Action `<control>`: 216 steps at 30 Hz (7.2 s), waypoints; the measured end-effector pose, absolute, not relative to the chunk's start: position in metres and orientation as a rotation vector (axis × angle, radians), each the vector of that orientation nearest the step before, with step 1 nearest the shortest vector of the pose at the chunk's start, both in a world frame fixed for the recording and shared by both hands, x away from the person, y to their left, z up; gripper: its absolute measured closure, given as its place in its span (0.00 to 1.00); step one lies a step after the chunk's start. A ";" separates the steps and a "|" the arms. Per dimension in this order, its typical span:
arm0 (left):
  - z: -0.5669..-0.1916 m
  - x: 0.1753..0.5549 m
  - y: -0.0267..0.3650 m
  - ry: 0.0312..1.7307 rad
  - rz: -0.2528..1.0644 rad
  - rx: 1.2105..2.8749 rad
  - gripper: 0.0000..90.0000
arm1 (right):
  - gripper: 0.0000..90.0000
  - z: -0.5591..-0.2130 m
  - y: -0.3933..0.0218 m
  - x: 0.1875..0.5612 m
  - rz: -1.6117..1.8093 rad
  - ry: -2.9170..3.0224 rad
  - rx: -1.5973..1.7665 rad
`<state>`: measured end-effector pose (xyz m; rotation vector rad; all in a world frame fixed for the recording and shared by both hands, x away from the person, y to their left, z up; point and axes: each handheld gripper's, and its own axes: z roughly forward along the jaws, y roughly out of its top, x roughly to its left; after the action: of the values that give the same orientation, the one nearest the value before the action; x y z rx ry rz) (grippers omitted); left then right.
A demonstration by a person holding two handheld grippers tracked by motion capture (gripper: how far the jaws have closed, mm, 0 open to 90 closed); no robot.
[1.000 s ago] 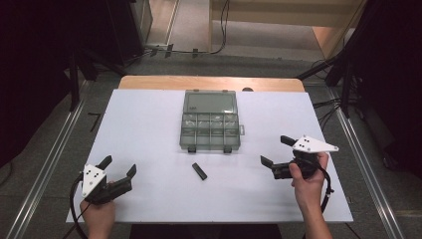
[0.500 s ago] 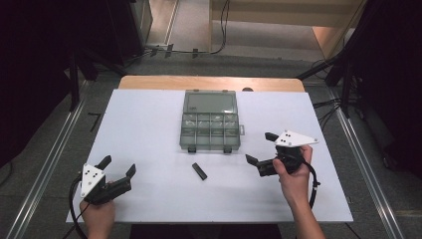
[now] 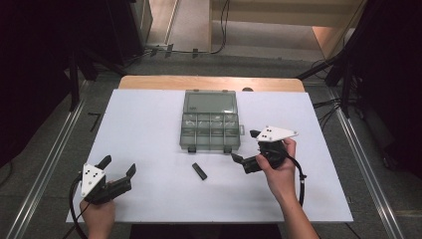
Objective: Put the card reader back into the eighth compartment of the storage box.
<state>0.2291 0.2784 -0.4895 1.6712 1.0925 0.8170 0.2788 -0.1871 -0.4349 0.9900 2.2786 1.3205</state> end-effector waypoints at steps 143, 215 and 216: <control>-0.490 0.230 0.276 1.094 0.815 1.670 0.16 | 0.80 -0.478 -0.066 0.296 1.020 2.604 1.013; -0.490 0.230 0.275 1.093 0.816 1.674 0.16 | 0.80 -0.446 -0.114 0.306 1.046 2.496 1.072; -0.490 0.230 0.276 1.093 0.815 1.674 0.16 | 0.80 -0.446 -0.115 0.306 1.045 2.491 1.085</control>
<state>0.2300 0.2755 -0.4897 1.6740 1.0932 0.8151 0.3056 -0.1155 -0.4457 1.0854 2.4907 1.0446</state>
